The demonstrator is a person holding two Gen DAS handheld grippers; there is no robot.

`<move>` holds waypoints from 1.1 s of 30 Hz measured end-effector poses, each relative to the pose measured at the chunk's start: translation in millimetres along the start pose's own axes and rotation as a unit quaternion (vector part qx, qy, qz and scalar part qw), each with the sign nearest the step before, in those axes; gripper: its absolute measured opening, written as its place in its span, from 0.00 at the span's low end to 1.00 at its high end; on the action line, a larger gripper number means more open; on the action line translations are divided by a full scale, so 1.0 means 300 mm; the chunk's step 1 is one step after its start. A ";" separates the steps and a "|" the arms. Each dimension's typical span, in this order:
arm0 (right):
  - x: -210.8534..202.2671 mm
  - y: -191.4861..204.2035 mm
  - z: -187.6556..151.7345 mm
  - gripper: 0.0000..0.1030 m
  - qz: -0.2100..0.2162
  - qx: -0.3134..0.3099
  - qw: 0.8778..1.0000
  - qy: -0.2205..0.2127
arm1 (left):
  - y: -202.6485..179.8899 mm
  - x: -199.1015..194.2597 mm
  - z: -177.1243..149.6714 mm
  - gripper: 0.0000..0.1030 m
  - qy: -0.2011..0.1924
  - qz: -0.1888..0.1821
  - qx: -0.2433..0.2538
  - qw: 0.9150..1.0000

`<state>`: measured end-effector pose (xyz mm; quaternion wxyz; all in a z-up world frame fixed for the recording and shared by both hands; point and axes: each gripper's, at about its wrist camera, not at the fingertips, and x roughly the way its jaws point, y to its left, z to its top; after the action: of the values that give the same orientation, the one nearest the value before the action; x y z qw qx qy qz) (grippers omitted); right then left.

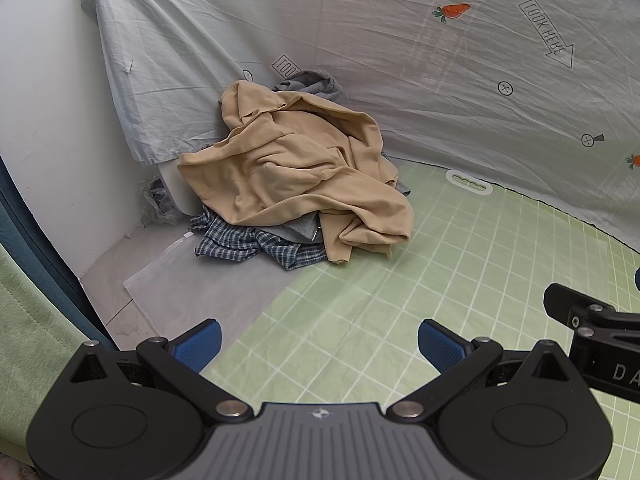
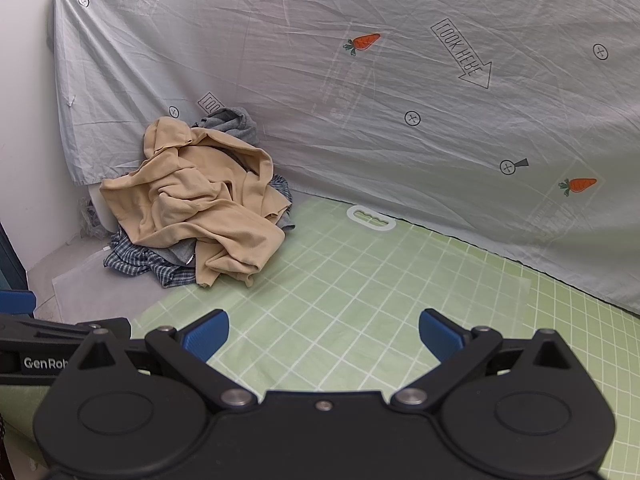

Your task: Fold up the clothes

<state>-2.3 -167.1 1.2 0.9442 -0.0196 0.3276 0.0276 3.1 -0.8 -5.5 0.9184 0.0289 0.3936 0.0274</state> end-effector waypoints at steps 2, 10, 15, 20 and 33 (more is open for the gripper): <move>0.004 -0.001 -0.001 0.99 -0.002 -0.001 1.000 0.002 | -0.004 0.004 0.001 1.00 0.001 -0.002 -0.001 1.000; 0.054 -0.019 0.034 0.99 -0.024 -0.018 1.000 0.002 | 0.013 0.054 0.029 1.00 0.019 -0.004 -0.031 0.999; 0.127 -0.042 0.090 0.99 -0.039 -0.033 0.999 0.002 | 0.041 0.126 0.071 1.00 0.035 0.005 -0.057 0.998; 0.237 -0.053 0.162 0.99 -0.038 -0.050 0.998 0.004 | 0.085 0.240 0.132 1.00 0.055 0.006 -0.096 0.994; 0.742 0.096 0.392 0.74 0.048 -0.089 0.994 0.035 | 0.274 0.665 0.346 0.84 0.107 -0.011 -0.240 0.965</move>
<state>243.0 -123.2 -45.2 0.9243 -0.0890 0.3571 0.1012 213.6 92.4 -71.8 0.8509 -0.2001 0.4721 0.1139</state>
